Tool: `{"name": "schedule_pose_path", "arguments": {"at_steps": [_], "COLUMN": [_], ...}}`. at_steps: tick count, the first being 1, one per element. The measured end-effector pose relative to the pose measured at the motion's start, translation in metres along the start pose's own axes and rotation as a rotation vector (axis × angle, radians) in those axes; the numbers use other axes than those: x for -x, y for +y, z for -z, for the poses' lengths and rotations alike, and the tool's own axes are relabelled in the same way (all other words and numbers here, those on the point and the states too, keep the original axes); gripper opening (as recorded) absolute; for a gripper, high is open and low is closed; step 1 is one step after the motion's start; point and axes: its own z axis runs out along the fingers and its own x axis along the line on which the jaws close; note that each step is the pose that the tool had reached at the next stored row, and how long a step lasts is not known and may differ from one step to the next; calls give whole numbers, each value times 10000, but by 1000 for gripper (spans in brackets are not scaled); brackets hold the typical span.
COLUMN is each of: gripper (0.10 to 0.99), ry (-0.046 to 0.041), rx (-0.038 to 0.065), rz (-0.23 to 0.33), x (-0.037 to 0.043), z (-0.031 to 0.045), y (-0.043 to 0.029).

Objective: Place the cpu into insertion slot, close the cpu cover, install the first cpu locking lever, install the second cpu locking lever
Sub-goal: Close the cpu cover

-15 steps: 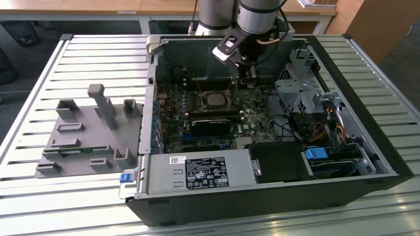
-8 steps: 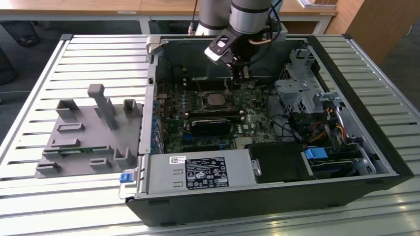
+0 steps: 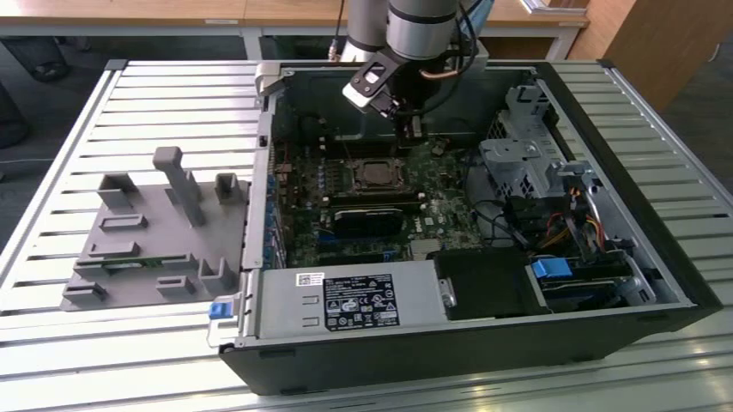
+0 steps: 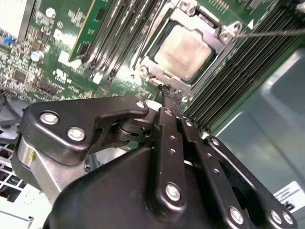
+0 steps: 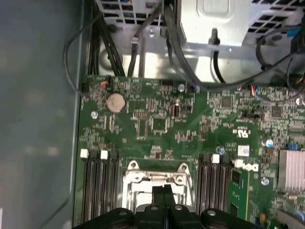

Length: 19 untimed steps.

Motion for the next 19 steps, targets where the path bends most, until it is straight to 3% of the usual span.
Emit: {"name": "schedule_pose_path", "arguments": {"at_steps": [8,19], "gripper": [106,106], "ry": [0,0], "rx": [0,0], "rz": [-1,-1], "x": [-5,-7], "z": [-9,-8], "y": [-131,-203]}}
